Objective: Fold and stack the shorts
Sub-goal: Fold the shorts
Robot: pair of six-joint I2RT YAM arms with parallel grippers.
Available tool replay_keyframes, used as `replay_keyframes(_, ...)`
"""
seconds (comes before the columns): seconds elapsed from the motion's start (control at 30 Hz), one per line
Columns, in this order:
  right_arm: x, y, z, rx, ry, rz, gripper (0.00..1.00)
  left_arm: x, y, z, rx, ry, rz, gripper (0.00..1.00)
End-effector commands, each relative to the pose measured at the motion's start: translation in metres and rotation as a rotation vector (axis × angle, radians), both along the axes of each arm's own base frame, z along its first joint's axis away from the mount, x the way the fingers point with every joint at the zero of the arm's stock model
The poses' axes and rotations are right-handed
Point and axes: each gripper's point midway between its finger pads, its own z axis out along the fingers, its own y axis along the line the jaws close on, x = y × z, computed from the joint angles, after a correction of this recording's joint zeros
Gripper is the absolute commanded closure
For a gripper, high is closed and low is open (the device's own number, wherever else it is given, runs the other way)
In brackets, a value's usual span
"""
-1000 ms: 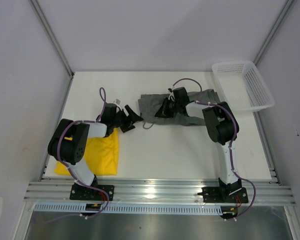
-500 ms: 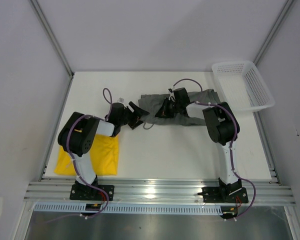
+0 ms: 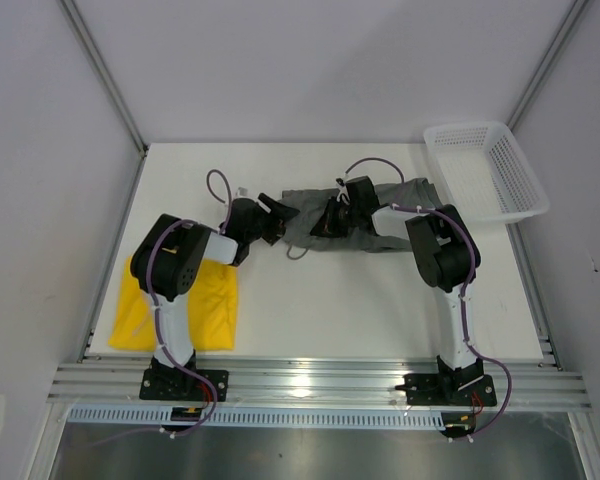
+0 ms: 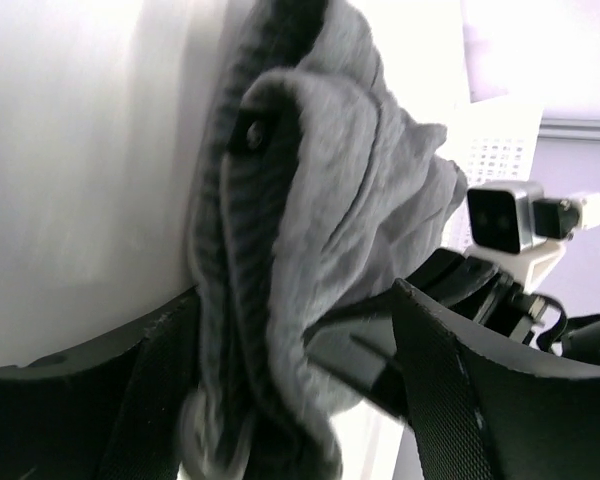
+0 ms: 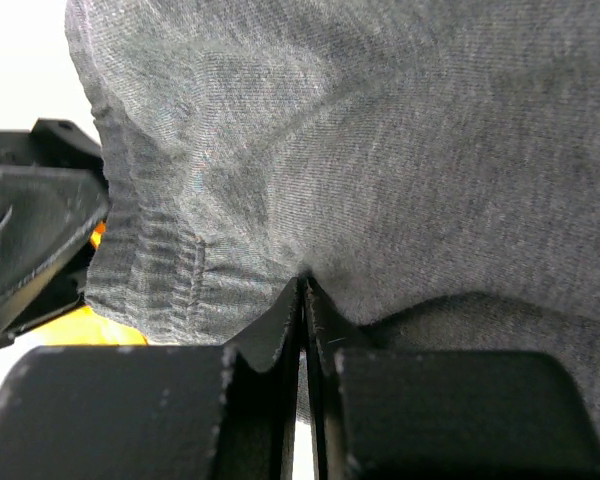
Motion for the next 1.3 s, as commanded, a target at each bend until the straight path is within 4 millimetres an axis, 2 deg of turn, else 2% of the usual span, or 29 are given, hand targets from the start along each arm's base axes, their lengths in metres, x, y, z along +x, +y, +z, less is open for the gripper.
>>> replay_keyframes(0.0, -0.034, -0.015, -0.042, -0.135, 0.123, 0.014, 0.94, 0.000, 0.000, -0.032, 0.053, 0.057, 0.005, 0.26)
replay_keyframes(0.13, -0.035, -0.013, -0.040, -0.144, 0.114, 0.026, 0.94, 0.003, 0.000, -0.029, 0.061, 0.040, 0.005, 0.33)
replay_keyframes(0.27, -0.041, -0.012, -0.043, -0.168, 0.117, 0.043, 0.94, 0.014, 0.000, -0.020, 0.105, 0.026, -0.004, 0.48)
replay_keyframes(0.53, -0.054, -0.007, -0.040, -0.181, 0.105, 0.093, 0.94, 0.025, -0.008, -0.013, 0.125, -0.022, -0.049, 0.67)
replay_keyframes(0.6, -0.056, -0.006, -0.038, -0.173, 0.105, 0.103, 0.93, 0.026, -0.011, -0.013, 0.124, -0.030, -0.068, 0.79)
replay_keyframes(0.67, -0.054, -0.006, -0.029, -0.165, 0.086, 0.105, 0.87, 0.025, -0.011, -0.012, 0.135, -0.036, -0.080, 0.98)
replay_keyframes(0.77, -0.044, -0.008, -0.005, -0.141, 0.041, 0.084, 0.75, 0.020, -0.006, -0.006, 0.170, -0.039, -0.086, 1.00)
replay_keyframes(0.83, -0.036, -0.012, 0.011, -0.125, 0.010, 0.071, 0.73, 0.019, -0.001, 0.008, 0.206, -0.058, -0.085, 1.00)
replay_keyframes(0.87, -0.033, -0.013, 0.029, -0.111, -0.025, 0.066, 0.73, 0.015, 0.004, 0.006, 0.249, -0.041, -0.095, 1.00)
replay_keyframes(0.9, -0.031, -0.016, 0.038, -0.102, -0.043, 0.061, 0.73, 0.013, 0.007, 0.019, 0.263, -0.054, -0.091, 1.00)
replay_keyframes(0.97, -0.028, -0.026, 0.059, -0.070, -0.090, 0.039, 0.73, 0.006, 0.016, 0.020, 0.322, -0.037, -0.097, 1.00)
replay_keyframes(1.07, -0.017, -0.038, 0.079, -0.020, -0.149, -0.002, 0.80, 0.004, 0.024, 0.040, 0.370, -0.064, -0.106, 1.00)
replay_keyframes(1.1, -0.021, -0.044, 0.079, -0.006, -0.144, -0.014, 0.82, -0.002, 0.028, 0.037, 0.394, -0.027, -0.114, 1.00)
replay_keyframes(1.13, -0.015, -0.042, 0.091, 0.047, -0.185, -0.024, 0.85, -0.001, 0.030, 0.045, 0.412, -0.033, -0.113, 1.00)
replay_keyframes(1.17, -0.009, -0.051, 0.092, 0.057, -0.188, -0.053, 0.95, -0.003, 0.034, 0.045, 0.444, -0.027, -0.117, 1.00)
replay_keyframes(1.2, -0.010, -0.055, 0.090, 0.062, -0.182, -0.071, 0.99, -0.005, 0.037, 0.049, 0.462, -0.014, -0.121, 1.00)
replay_keyframes(1.27, -0.001, -0.063, 0.090, 0.069, -0.196, -0.121, 1.00, -0.008, 0.044, 0.059, 0.498, -0.027, -0.112, 1.00)
